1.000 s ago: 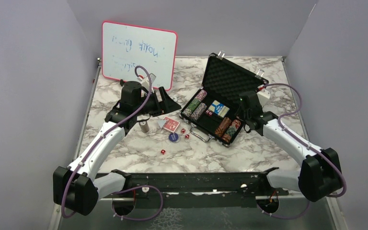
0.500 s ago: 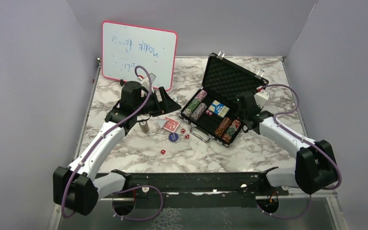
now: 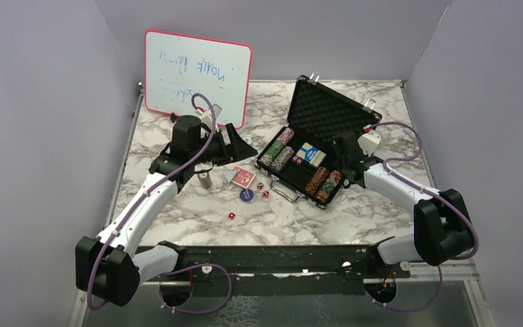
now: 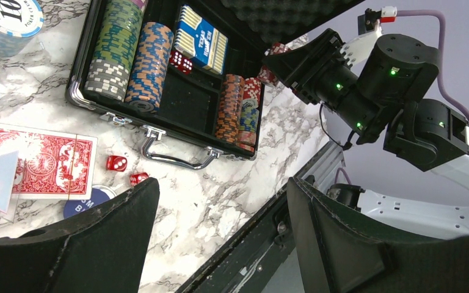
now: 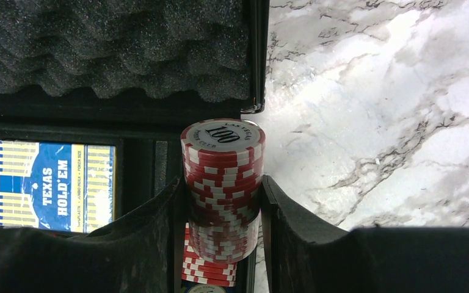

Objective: Pack up texas hold em set

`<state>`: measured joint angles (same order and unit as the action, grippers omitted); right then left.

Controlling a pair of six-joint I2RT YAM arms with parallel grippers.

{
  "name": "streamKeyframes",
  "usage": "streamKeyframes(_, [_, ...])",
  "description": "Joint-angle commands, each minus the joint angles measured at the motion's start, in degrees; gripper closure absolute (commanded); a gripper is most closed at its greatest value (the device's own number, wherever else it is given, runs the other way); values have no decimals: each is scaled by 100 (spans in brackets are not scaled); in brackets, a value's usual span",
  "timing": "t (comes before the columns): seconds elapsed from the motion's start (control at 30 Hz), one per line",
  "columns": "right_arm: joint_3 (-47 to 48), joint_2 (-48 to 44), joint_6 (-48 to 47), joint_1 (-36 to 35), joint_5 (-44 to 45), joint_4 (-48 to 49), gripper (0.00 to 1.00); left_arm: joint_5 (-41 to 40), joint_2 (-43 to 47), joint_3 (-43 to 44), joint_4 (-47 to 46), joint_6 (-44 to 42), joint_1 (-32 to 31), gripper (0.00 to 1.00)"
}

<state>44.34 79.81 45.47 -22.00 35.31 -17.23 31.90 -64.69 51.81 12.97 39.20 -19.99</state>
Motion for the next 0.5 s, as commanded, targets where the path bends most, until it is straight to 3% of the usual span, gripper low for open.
streamKeyframes(0.0, [151, 24, 172, 29, 245, 198, 87, 80, 14, 88, -58, 0, 20, 21])
streamKeyframes(0.47, [203, 107, 238, 30, -340, -54, 87, 98, -26, 120, -54, -13, 20, 21])
